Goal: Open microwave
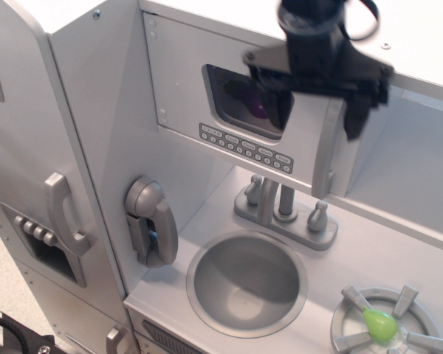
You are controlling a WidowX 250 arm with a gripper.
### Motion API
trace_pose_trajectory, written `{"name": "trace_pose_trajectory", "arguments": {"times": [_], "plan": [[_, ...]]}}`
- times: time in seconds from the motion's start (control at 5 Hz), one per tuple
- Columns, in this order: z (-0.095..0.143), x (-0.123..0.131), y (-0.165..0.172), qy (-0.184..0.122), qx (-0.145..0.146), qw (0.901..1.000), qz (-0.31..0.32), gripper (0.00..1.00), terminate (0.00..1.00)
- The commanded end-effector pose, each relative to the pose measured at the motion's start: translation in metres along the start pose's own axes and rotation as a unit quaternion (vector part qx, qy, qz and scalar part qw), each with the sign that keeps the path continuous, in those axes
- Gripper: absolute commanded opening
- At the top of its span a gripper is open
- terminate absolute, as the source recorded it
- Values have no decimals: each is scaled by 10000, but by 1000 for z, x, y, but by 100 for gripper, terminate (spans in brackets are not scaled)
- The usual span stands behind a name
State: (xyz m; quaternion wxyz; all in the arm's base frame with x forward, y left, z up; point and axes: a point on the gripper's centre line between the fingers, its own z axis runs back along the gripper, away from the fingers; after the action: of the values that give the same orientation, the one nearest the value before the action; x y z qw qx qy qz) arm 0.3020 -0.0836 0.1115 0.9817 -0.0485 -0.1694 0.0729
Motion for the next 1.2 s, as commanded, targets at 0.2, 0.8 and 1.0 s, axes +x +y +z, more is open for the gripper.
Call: {"name": "trace_pose_trajectory", "arguments": {"times": [0.2,0.8,1.0], "plan": [[0,7,-9,-223,-64,9996,-134,100,0],[-11,2,-7,-381,-63,9988,-285,0,0],[-5,-13,-1,-269,-72,9993,-256,0,0]]}}
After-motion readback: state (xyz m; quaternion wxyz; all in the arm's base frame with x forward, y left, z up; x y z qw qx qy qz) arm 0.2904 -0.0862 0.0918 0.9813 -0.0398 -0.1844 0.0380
